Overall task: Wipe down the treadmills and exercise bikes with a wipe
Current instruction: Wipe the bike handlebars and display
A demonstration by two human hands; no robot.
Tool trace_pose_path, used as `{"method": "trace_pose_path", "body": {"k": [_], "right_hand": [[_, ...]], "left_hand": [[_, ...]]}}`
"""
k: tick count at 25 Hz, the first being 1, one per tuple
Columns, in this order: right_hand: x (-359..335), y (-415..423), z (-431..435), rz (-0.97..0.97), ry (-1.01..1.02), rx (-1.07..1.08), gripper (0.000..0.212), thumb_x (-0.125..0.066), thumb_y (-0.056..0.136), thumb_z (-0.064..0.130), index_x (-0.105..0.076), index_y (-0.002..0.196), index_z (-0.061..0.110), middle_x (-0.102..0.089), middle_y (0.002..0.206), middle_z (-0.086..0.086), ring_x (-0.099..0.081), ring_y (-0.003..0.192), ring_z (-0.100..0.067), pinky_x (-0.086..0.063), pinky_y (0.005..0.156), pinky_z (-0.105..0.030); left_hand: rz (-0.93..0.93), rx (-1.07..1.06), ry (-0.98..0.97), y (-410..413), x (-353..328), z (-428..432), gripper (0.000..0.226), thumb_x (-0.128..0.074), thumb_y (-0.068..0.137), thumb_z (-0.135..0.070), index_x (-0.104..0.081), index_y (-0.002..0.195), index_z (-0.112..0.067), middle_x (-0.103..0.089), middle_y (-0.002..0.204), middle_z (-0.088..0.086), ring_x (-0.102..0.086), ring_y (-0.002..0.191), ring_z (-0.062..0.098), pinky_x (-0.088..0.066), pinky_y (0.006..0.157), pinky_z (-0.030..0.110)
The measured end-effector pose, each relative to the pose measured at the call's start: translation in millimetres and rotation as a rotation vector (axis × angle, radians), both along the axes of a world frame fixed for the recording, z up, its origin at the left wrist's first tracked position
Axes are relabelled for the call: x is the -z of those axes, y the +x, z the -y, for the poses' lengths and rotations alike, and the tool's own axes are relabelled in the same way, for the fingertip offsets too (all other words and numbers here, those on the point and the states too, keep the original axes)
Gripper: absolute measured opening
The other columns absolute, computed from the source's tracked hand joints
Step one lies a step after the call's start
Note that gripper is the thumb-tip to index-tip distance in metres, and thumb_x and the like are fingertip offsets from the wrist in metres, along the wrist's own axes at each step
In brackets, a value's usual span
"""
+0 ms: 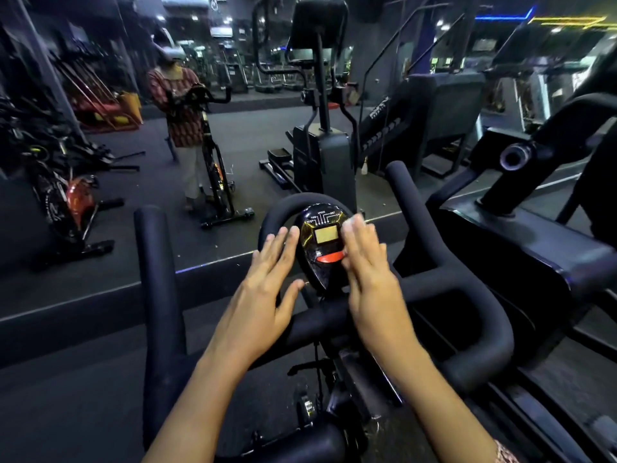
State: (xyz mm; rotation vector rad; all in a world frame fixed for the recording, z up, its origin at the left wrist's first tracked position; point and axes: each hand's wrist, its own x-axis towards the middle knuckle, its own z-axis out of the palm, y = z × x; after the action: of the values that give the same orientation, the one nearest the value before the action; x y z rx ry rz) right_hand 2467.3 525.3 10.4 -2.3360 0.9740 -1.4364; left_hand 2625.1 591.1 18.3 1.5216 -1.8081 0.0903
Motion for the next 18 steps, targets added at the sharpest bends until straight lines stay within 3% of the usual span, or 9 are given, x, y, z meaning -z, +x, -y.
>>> {"method": "trace_pose_path", "body": {"k": [3,6,8,12,15,18], "right_hand": [[-14.4,14.4,6.8,0.196,0.121,0.066,0.047,-0.038,0.096,0.009,-0.038,0.142,-0.002,-0.034,0.15,-0.014,-0.027,0.141,-0.017,-0.015,0.112,-0.009],[0.7,9.7,-7.1,0.317,-0.055,0.12,0.043,-0.051,0.084,-0.016,-0.056,0.126,-0.008,-0.054,0.134,-0.019,-0.049,0.128,-0.025,-0.035,0.11,-0.025],[6.0,-1.9,-11.1,0.286,-0.179,0.078,0.04,-0.055,0.079,-0.022,-0.062,0.117,-0.01,-0.059,0.126,-0.02,-0.056,0.12,-0.026,-0.042,0.105,-0.031],[-14.5,15.1,0.3,0.066,-0.218,-0.148,0.042,-0.055,0.087,-0.014,-0.054,0.128,-0.009,-0.044,0.142,-0.018,-0.04,0.135,-0.028,-0.03,0.114,-0.032],[-11.1,17.5,6.1,0.084,-0.134,-0.057,0.043,-0.048,0.095,0.002,-0.048,0.138,0.004,-0.035,0.15,-0.005,-0.021,0.144,-0.025,-0.012,0.12,-0.033],[8.3,15.5,-13.8,0.059,-0.102,-0.041,0.047,-0.046,0.094,-0.001,-0.042,0.141,0.003,-0.032,0.152,-0.008,-0.021,0.146,-0.026,-0.013,0.12,-0.04]], "left_hand": [[-0.017,-0.011,-0.006,-3.8,-0.5,2.7,0.068,-0.035,0.092,-0.04,-0.004,0.151,-0.027,-0.012,0.159,-0.004,-0.006,0.146,0.01,-0.003,0.118,0.023],[-0.022,-0.005,-0.017,-5.4,-1.2,1.9,0.066,-0.034,0.094,-0.04,-0.005,0.151,-0.024,-0.012,0.159,-0.004,-0.006,0.146,0.008,-0.002,0.117,0.02],[-0.015,-0.002,-0.015,-4.5,-1.1,2.6,0.066,-0.034,0.094,-0.041,-0.005,0.151,-0.023,-0.011,0.159,-0.004,-0.006,0.146,0.008,-0.003,0.117,0.021],[0.005,-0.033,-0.026,-3.4,-2.3,2.2,0.069,-0.036,0.093,-0.043,-0.004,0.151,-0.022,-0.008,0.159,-0.004,-0.002,0.145,0.007,-0.001,0.116,0.019],[-0.022,-0.068,0.005,-1.1,-1.7,0.5,0.075,-0.034,0.091,-0.052,-0.002,0.15,-0.019,-0.004,0.158,-0.003,0.004,0.144,0.001,0.003,0.115,0.015],[-0.04,-0.058,0.018,-1.0,-1.0,-0.4,0.076,-0.033,0.089,-0.056,-0.002,0.148,-0.018,-0.005,0.158,-0.002,0.005,0.142,-0.001,0.002,0.114,0.014]]}}
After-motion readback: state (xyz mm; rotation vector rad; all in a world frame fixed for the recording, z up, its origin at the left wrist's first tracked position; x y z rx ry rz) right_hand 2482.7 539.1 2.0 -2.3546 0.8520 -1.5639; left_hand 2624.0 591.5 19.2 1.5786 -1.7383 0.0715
